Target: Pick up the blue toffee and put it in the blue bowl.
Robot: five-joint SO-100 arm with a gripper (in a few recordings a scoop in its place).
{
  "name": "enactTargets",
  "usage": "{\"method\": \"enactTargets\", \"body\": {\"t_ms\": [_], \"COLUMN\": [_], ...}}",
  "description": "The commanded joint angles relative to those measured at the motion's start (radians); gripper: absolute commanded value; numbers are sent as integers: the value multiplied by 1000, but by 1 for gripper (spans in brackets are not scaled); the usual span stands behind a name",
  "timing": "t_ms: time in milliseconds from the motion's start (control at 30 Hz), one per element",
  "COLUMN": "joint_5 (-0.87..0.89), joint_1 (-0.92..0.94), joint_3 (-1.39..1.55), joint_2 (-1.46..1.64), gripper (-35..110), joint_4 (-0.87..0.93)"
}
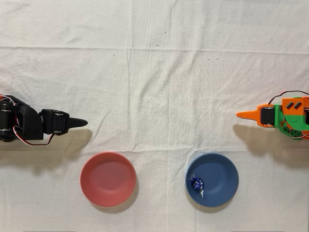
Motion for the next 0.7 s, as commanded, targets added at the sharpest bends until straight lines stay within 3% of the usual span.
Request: {"method": "enactTargets", "body": {"t_ms": [0, 400, 667], "joint_5": [32, 71, -44], "joint_1": [26, 34, -6], "joint_3": [26, 26, 26], "joint_2": [31, 31, 31], "gripper": [0, 0, 0], "joint_4": [0, 130, 130]}}
